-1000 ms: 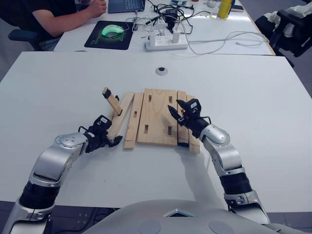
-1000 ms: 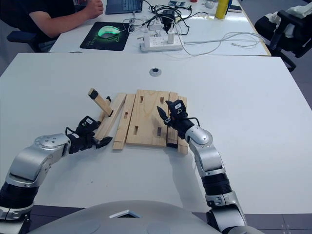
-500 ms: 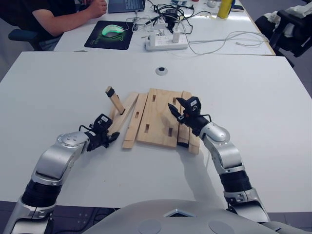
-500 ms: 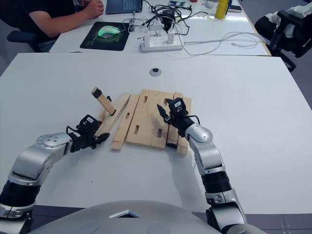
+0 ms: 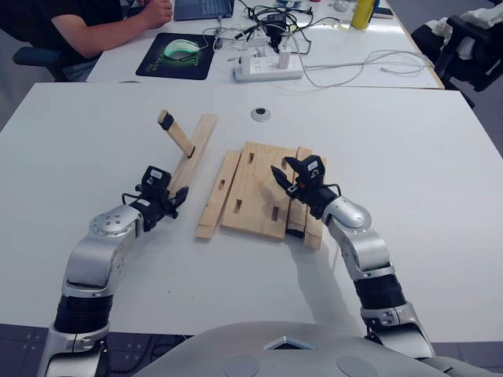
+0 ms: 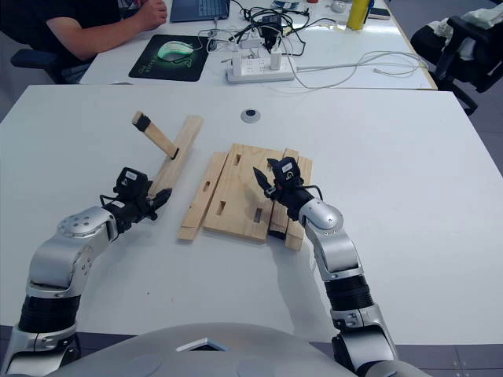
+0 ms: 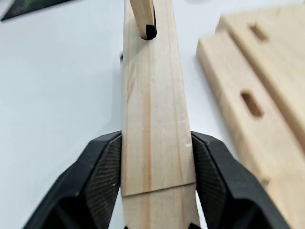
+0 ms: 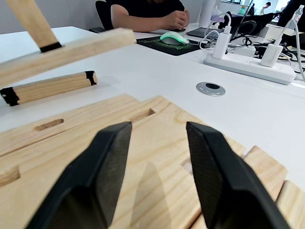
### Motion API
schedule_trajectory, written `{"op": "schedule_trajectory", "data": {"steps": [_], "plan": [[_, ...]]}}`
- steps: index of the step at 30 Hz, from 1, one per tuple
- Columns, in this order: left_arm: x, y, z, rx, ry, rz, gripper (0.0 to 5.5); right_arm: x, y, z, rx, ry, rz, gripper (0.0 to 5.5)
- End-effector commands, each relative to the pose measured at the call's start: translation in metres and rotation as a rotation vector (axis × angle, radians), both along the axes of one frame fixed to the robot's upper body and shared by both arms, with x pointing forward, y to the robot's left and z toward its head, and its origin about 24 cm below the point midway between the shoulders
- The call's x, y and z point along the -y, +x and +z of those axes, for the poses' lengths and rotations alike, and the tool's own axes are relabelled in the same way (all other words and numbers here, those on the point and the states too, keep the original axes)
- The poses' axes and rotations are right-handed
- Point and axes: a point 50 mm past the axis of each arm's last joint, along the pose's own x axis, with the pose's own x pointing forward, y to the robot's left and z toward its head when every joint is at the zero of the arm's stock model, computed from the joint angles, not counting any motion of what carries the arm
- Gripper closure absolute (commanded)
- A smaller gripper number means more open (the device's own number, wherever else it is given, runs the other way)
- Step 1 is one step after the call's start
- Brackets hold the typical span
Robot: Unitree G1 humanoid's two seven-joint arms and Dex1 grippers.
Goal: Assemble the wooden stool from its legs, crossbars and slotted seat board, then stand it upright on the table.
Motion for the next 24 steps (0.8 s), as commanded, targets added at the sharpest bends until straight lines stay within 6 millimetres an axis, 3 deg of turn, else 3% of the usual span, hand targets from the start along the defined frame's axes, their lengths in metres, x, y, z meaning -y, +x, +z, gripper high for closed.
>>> {"op": "schedule_trajectory", "data": {"steps": [1, 4, 6, 9, 12, 17, 24], "plan": [[0.012, 0.010, 0.021, 0.096, -0.170, -0.102, 3.37, 0.006, 0.012, 0.021, 0.026, 0.142, -0.008, 3.36], [0.016, 0.018, 0.039, 0.151, -0.303, -0.235, 3.37, 0.016, 0.019, 0.037, 0.038, 0.238, 0.014, 3.36], [0.014, 0.026, 0.051, 0.165, -0.357, -0.320, 3.37, 0.022, 0.021, 0.048, 0.035, 0.304, 0.070, 3.08], [0.010, 0.042, 0.079, 0.214, -0.473, -0.443, 3.37, 0.033, 0.019, 0.074, -0.005, 0.474, 0.235, 2.60], [0.014, 0.051, 0.093, 0.214, -0.555, -0.561, 3.37, 0.043, 0.015, 0.096, -0.069, 0.606, 0.412, 2.14], [0.032, 0.052, 0.102, 0.170, -0.626, -0.732, 3.37, 0.054, 0.022, 0.125, -0.095, 0.714, 0.542, 1.36], [0.049, 0.041, 0.099, 0.119, -0.644, -0.840, 3.37, 0.047, 0.025, 0.139, -0.102, 0.750, 0.621, 0.32]]}}
